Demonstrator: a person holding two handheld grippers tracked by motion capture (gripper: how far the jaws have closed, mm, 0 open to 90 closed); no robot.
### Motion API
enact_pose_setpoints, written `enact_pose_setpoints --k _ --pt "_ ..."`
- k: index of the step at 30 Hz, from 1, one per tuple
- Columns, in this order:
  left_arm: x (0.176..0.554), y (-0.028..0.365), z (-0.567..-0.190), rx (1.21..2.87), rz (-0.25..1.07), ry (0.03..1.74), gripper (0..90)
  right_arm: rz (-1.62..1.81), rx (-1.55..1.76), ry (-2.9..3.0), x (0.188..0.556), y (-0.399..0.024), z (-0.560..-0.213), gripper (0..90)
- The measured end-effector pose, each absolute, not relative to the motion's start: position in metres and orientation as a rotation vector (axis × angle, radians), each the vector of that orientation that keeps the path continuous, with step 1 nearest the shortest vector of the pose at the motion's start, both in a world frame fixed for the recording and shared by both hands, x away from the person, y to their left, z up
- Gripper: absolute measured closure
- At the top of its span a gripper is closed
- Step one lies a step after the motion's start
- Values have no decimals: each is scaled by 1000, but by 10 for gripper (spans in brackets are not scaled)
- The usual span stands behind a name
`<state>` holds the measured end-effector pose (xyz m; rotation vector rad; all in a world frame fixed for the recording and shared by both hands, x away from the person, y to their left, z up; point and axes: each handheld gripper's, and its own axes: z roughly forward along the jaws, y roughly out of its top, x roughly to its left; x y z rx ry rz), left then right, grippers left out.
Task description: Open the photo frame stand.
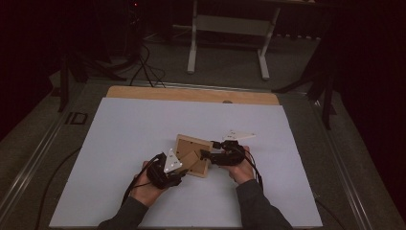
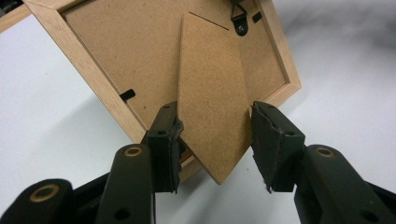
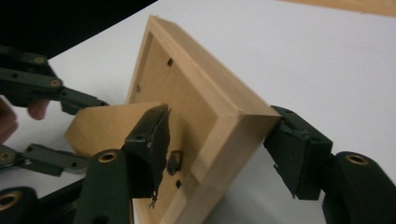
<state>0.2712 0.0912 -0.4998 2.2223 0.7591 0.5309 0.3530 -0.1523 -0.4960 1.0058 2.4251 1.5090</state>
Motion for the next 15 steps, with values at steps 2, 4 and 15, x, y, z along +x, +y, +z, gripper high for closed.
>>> enact_pose_setpoints --k 2,4,15 --pt "271 92 -500 2223 533 750 551 1517 1009 2428 353 -151 -497 416" --pt "271 92 -500 2222 532 748 551 1538 1026 2430 354 -152 -498 431" --pt "273 93 -503 2232 508 778 552 1547 993 2418 351 -155 -496 511"
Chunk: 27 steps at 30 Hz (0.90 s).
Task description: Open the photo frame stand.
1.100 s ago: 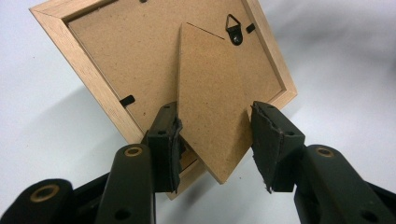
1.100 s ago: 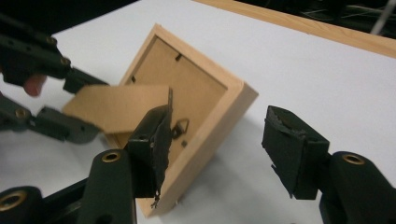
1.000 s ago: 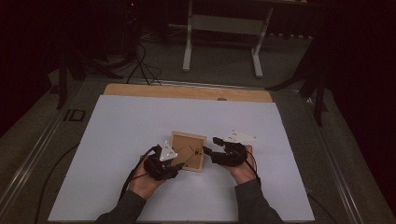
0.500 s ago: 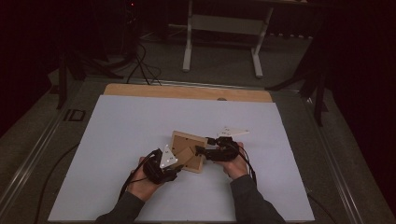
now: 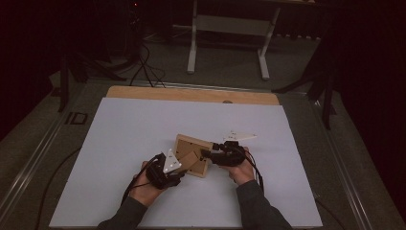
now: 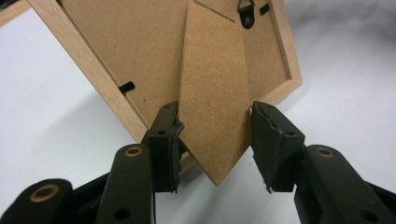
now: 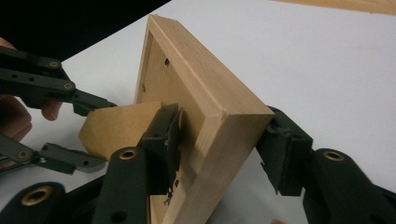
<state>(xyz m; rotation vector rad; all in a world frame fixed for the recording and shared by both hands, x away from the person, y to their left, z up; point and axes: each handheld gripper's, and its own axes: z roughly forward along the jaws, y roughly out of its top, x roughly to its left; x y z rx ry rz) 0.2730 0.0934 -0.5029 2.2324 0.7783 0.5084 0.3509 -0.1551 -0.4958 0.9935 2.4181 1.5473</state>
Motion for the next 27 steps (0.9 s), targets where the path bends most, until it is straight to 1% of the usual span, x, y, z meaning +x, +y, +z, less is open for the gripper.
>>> enact_pose_setpoints --k 5,10,15,27 --pt "274 95 -504 2219 448 791 555 1494 922 2400 346 -151 -491 508" --pt "277 96 -505 2192 371 813 596 1454 865 2383 341 -148 -485 525" --pt "277 95 -506 2200 382 827 610 1446 851 2374 339 -148 -483 535" --pt "284 96 -511 2215 460 897 628 1403 787 2334 331 -140 -478 580"
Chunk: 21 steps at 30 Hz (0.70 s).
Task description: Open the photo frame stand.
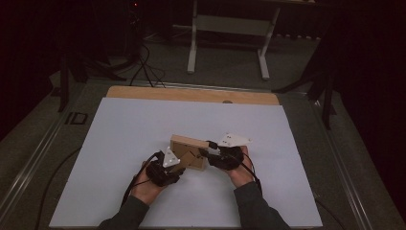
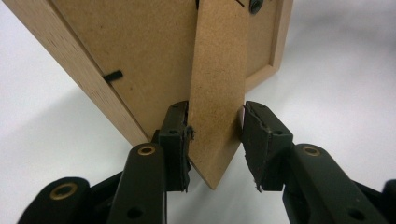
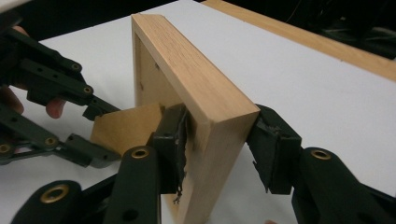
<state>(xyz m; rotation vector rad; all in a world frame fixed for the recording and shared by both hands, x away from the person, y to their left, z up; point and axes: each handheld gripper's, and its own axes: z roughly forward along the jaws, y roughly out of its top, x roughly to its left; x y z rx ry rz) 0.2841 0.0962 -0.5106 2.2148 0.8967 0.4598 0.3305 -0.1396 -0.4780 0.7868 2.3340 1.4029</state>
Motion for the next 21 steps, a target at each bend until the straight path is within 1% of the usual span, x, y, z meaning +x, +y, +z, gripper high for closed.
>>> enact_pose_setpoints --k 2,17,21 --pt "286 97 -512 2202 457 916 660 1393 765 2324 329 -138 -477 584" --pt "286 94 -516 2193 475 937 668 1373 763 2304 327 -133 -478 568" --pt "285 94 -516 2181 457 943 668 1395 769 2311 328 -133 -478 543"
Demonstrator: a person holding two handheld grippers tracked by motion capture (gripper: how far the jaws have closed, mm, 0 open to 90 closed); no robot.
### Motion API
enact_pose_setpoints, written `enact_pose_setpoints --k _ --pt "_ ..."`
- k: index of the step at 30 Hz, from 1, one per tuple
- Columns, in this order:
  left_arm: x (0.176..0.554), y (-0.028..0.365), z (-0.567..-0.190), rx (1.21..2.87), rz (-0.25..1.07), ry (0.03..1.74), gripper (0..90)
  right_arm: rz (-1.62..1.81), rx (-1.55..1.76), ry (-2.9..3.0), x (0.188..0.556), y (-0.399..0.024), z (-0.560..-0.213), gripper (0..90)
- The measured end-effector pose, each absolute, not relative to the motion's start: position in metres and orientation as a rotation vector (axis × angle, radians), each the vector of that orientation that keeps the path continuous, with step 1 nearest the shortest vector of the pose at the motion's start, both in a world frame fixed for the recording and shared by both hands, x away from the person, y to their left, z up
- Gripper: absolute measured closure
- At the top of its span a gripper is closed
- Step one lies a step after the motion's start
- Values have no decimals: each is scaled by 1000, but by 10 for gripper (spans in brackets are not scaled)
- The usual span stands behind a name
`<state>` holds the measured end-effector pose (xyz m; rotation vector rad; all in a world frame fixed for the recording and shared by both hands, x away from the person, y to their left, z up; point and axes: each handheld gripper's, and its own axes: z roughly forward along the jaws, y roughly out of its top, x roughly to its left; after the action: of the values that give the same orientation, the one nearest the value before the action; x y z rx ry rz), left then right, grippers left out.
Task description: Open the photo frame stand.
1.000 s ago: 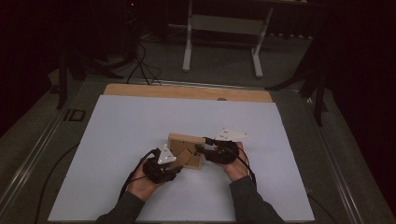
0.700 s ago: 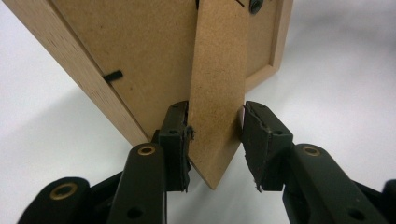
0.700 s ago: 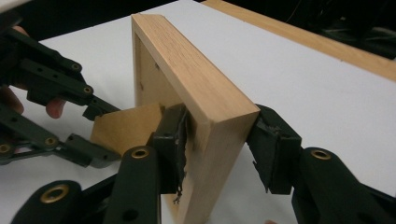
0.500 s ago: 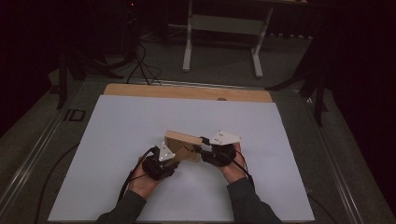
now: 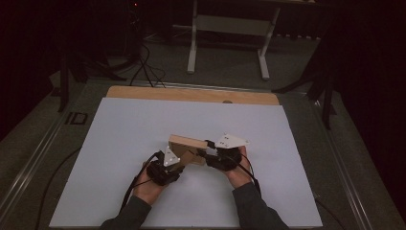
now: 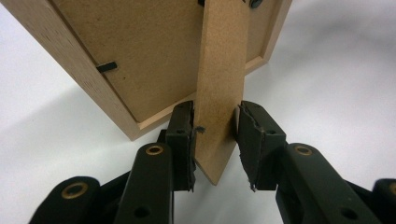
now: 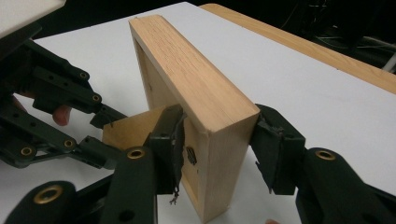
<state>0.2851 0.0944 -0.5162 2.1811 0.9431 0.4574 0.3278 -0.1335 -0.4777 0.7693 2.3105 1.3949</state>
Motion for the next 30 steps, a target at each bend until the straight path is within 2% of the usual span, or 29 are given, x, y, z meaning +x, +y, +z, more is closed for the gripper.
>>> enact_pose_setpoints --k 9,30 --pt "283 94 -516 2182 420 938 671 1405 774 2320 327 -133 -478 520" --pt "280 91 -518 2186 360 913 747 1426 761 2411 329 -137 -478 446"
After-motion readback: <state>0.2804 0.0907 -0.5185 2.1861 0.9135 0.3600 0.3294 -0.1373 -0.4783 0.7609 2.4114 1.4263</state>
